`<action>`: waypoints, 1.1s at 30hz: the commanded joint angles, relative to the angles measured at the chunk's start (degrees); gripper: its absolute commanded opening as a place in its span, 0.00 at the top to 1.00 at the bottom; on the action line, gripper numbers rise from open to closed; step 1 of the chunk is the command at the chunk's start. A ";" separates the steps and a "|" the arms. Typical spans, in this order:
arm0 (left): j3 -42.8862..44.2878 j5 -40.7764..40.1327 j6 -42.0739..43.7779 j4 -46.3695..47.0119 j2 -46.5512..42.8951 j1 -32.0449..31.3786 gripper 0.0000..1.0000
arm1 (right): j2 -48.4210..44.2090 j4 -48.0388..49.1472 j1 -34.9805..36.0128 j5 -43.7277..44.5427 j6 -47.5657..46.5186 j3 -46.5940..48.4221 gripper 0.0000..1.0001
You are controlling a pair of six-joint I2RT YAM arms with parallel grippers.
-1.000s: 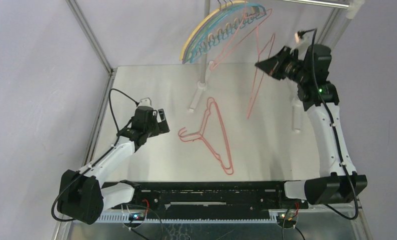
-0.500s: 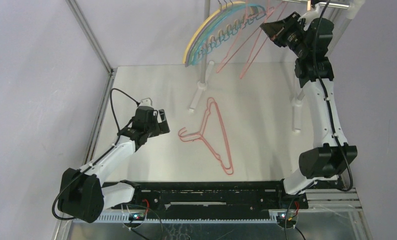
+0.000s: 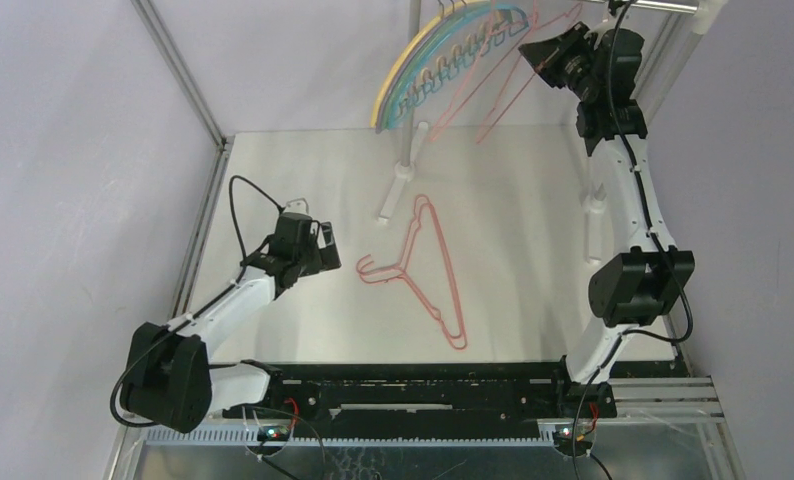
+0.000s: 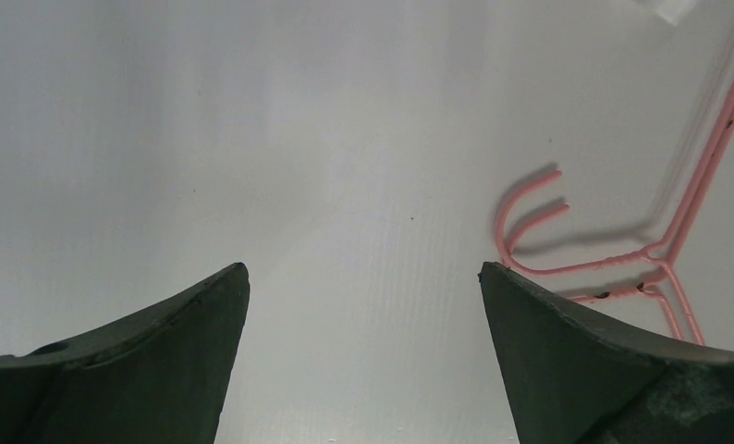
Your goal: Organize the hangers
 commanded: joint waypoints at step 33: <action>5.33 2.33 0.12 3.35 3.21 -0.25 0.01 | -37.87 -28.37 18.49 9.53 -22.89 -30.57 0.00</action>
